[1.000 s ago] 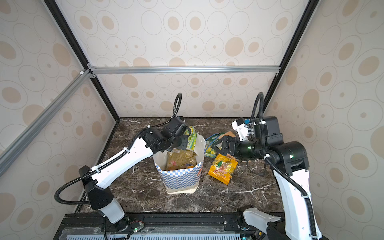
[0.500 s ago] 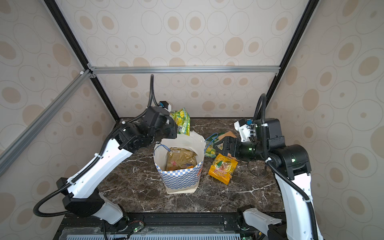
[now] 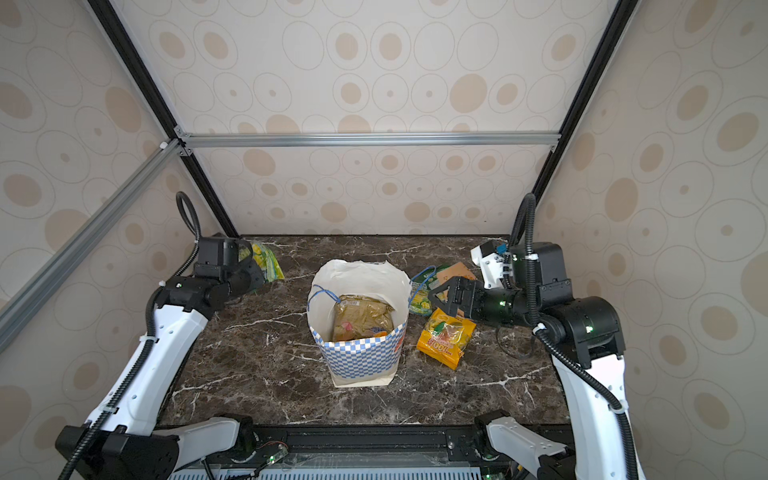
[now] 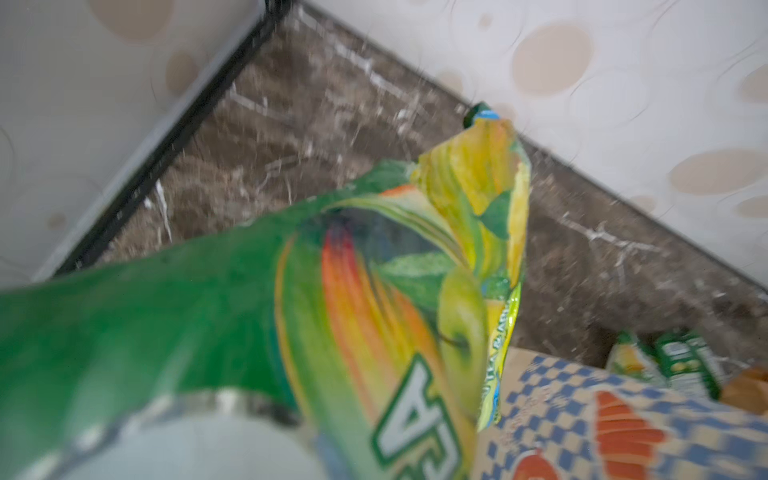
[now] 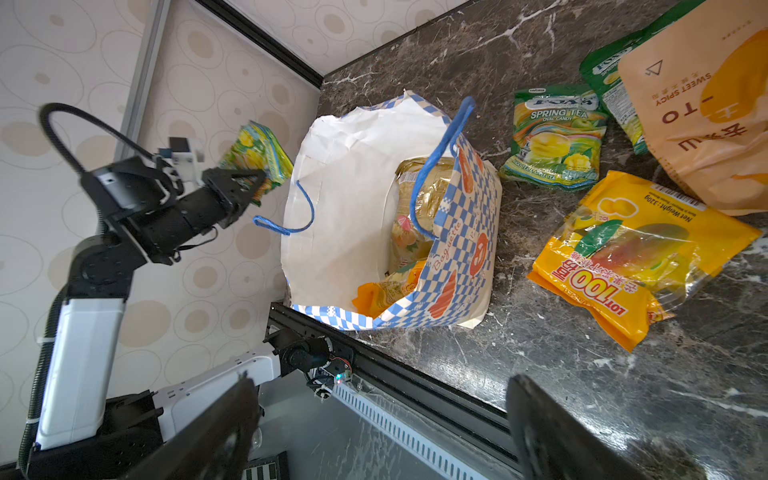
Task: Take the snacks out of the paper bag
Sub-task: 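Lower the green Fox's bag onto the table beside the paper bag and release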
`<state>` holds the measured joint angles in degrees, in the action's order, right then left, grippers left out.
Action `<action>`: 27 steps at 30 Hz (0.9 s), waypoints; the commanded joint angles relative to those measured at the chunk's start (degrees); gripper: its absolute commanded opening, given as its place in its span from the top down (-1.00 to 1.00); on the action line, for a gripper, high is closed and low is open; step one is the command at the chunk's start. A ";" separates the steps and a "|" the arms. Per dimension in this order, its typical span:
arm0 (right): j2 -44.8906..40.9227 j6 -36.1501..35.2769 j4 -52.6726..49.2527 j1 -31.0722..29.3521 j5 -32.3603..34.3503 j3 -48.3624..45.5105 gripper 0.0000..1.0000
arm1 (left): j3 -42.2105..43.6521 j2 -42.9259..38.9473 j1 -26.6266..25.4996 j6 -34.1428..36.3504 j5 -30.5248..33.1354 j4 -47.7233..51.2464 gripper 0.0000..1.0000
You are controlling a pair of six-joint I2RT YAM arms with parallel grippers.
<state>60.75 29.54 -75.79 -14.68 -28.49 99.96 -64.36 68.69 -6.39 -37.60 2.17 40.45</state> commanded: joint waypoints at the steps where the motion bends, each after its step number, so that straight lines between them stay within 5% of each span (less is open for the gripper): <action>1: -1.14 0.68 0.18 -0.29 -0.04 -1.30 -0.92 | 9.94 -2.83 0.76 -5.04 -7.90 -11.48 1.00; 10: -1.43 0.57 -0.47 -0.30 -0.34 -2.15 -0.91 | 26.71 -1.48 0.68 -10.36 -13.51 -25.19 0.99; 17: -1.51 1.32 0.47 -0.35 -0.61 -2.90 -0.92 | 25.74 -0.52 0.68 -8.17 -13.55 -22.79 0.12; 27: -1.00 1.75 0.99 -0.27 -0.49 -1.92 -0.91 | 12.82 -8.77 0.64 -7.33 -7.99 -11.68 -0.37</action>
<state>59.83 30.81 -75.24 -14.68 -28.64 97.36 -45.45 62.78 -5.98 -45.39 -8.36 24.62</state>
